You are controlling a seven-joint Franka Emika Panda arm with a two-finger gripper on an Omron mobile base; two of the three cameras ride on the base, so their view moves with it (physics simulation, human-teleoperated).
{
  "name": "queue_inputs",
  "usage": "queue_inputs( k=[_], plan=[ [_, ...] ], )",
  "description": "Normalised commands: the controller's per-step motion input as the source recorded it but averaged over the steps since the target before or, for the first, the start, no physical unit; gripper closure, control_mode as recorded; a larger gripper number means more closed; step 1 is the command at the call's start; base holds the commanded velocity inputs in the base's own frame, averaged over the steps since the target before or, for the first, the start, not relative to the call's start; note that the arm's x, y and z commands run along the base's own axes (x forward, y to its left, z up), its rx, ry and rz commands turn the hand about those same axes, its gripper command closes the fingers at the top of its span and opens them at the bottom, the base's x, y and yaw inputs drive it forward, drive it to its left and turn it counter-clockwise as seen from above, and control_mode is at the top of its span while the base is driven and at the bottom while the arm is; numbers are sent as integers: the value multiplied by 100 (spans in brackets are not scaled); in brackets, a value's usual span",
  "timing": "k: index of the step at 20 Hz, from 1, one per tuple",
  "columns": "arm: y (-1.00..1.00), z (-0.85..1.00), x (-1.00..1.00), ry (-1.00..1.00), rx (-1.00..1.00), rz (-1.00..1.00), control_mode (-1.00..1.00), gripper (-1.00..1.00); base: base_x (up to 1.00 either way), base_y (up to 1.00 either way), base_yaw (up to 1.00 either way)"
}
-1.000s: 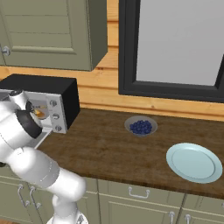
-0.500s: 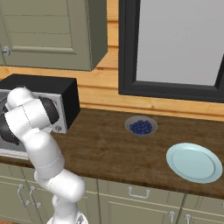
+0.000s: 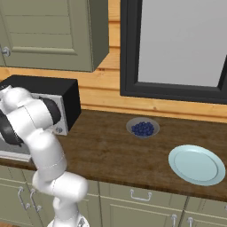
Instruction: Pick up the kebab skewer and baguette bread, and place them inside the toaster oven. Close the toaster oven door and start by setting the timer.
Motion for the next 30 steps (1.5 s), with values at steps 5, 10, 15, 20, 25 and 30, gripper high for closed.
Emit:
queue_inputs(
  k=[5,10,15,20,25,30],
  plan=[
    [-21,0,-100,0,0,3,-100,-100,0,0,0],
    [-36,0,-100,3,2,11,-100,-100,0,0,0],
    [-3,0,-100,11,2,22,-100,-100,0,0,0],
    [9,-9,-81,14,0,24,-100,-100,0,0,0],
    [13,-29,-54,8,0,28,-100,-100,0,0,0],
    [7,-21,2,9,0,29,-100,-100,0,0,0]
  ],
)
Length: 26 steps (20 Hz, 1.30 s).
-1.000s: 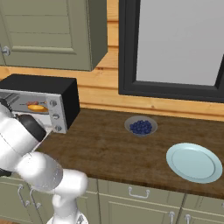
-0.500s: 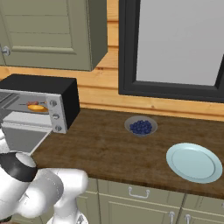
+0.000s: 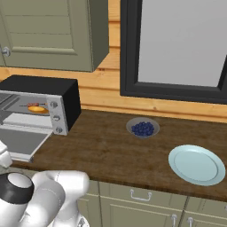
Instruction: Pick up the kebab skewer and baguette bread, and place them inside the toaster oven. Close the toaster oven door and start by setting the timer.
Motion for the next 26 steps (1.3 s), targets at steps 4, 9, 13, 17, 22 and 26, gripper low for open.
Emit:
queue_inputs(
  k=[4,9,13,17,22,26],
  plan=[
    [29,-35,16,8,0,24,-100,-100,0,0,0],
    [54,-50,27,5,0,13,-100,-100,0,0,0],
    [34,-34,58,2,0,7,-100,-100,0,0,0],
    [28,-34,41,2,0,5,-100,-100,0,0,0],
    [7,-23,16,0,0,1,-100,-100,0,0,0],
    [1,-10,9,0,0,0,-100,-100,0,0,0]
  ],
)
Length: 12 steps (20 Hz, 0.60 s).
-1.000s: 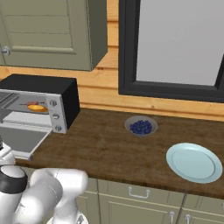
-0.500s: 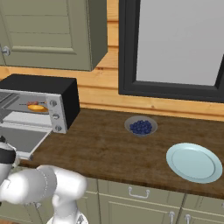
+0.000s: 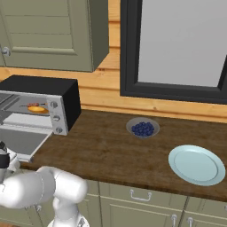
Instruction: Pick up the kebab skewer and baguette bread, and place them inside the toaster oven. Close the toaster oven door and start by setting the timer.
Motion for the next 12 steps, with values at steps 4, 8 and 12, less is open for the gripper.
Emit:
queue_inputs(
  k=[4,8,12],
  plan=[
    [0,0,5,0,0,0,-100,-100,0,0,0],
    [-2,3,35,0,0,0,-100,-100,0,0,0],
    [-5,13,51,-3,0,0,-100,-100,0,0,0]
  ],
)
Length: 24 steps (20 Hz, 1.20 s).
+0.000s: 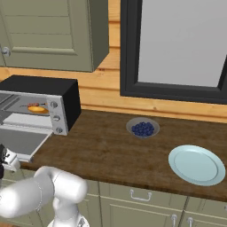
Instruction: Pick up the kebab skewer and baguette bread, and place them inside the toaster oven. Close the toaster oven door and start by setting the timer.
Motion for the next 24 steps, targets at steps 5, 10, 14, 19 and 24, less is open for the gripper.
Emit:
queue_inputs(
  k=[5,10,14,19,24],
  plan=[
    [-7,11,69,-8,0,0,-100,-100,0,0,0],
    [-16,19,93,-2,0,0,-100,-100,0,0,0],
    [-17,34,100,0,0,0,-100,-100,0,0,0],
    [-19,36,97,-7,0,0,-100,-100,0,0,0],
    [-9,6,73,-29,0,0,-100,-100,0,0,0]
  ],
)
